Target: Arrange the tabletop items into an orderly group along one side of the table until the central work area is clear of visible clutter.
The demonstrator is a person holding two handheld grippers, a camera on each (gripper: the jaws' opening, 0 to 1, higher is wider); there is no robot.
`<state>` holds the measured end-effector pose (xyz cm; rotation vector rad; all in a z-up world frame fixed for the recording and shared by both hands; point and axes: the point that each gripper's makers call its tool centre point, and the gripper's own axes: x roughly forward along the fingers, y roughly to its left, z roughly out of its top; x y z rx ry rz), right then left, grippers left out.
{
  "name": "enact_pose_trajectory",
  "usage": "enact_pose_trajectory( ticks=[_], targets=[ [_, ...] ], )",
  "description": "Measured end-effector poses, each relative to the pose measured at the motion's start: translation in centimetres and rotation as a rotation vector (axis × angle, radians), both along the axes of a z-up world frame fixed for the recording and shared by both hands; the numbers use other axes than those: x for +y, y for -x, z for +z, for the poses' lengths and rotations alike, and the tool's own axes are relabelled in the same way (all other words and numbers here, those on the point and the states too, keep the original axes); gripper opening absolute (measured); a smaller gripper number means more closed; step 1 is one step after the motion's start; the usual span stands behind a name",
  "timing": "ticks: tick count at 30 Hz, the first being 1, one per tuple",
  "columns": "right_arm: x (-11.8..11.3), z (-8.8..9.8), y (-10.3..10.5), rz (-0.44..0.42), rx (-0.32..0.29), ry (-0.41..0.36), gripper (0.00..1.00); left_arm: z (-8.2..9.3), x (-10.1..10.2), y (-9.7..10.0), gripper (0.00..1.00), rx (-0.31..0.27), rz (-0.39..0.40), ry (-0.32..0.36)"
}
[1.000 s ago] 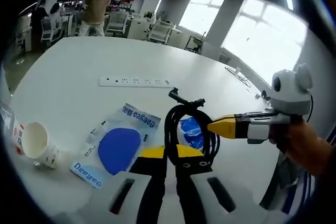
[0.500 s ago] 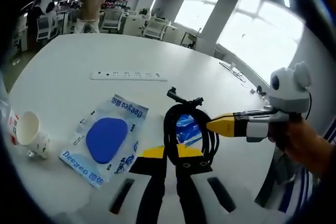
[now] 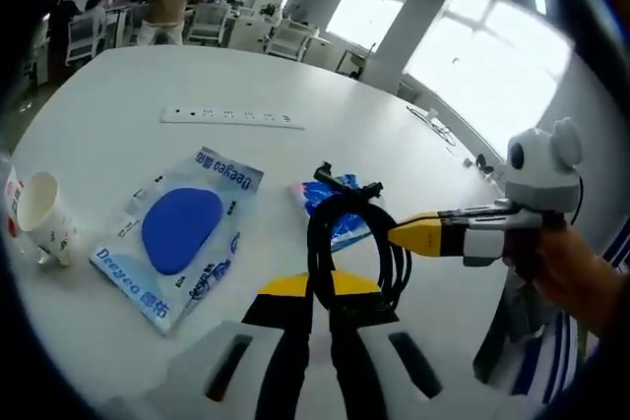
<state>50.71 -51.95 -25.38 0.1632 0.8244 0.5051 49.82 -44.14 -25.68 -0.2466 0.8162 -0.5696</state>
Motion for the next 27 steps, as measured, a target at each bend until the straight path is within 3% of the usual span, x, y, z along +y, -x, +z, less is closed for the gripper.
enact_pose_trajectory(
  ticks=[13, 27],
  targets=[
    [-0.6, -2.0, 1.4, -0.001, 0.046, 0.002, 0.00, -2.0, -0.3, 1.7, 0.02, 0.050, -0.014, -0.005],
    [-1.4, -5.4, 3.3, -0.003, 0.128, 0.023, 0.00, -5.1, -1.3, 3.7, 0.02, 0.138, -0.029, 0.001]
  ],
)
